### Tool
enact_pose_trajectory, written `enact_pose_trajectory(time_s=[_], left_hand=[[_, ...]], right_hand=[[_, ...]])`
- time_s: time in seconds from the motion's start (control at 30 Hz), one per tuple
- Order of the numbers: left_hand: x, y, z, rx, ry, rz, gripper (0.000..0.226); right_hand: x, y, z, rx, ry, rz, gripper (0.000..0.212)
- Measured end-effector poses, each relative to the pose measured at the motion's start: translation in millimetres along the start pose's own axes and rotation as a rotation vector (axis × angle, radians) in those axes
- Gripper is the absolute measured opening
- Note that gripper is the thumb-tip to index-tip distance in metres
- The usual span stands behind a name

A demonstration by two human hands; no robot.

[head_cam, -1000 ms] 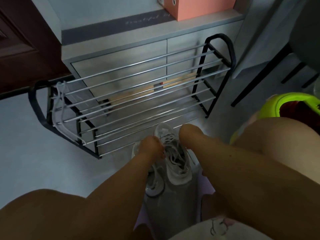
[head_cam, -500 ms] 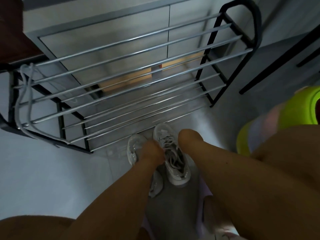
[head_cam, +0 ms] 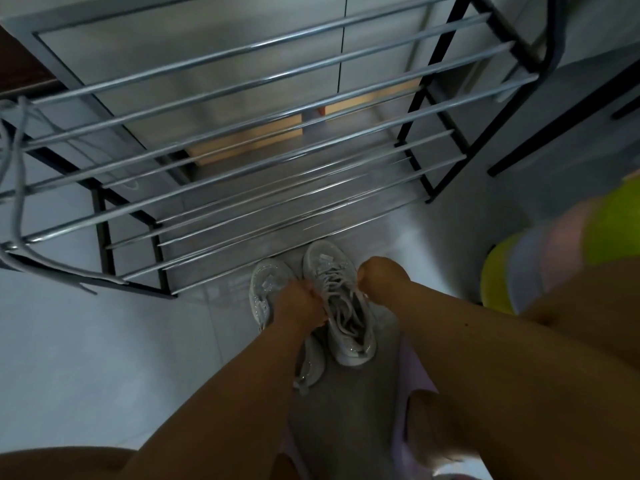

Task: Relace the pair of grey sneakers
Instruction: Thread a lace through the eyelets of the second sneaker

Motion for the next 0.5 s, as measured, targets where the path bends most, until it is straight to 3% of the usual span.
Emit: enact_pose_trajectory(time_s=[0.27, 0.5], left_hand=[[-1.4, 3.4, 3.0, -0.088, -0.006, 0.007, 0.02], [-7.4, 6.3, -4.3, -0.059, 0.002, -0.01, 0.026]], right_hand=[[2.6, -2.5, 6.3, 0.063, -0.006, 0.096, 0.019], [-3.0, -3.4, 15.0, 0.018, -0.026, 0.018, 0.019]])
Point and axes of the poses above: each hand's wrist, its own y-axis away from the middle knuckle, its own x-axis out of the back of the hand, z = x × y, the point moved 3 cm from there along -y, towards the middle knuckle, and after that the axes turned 2 degrees about -x, right-handed, at the moved point
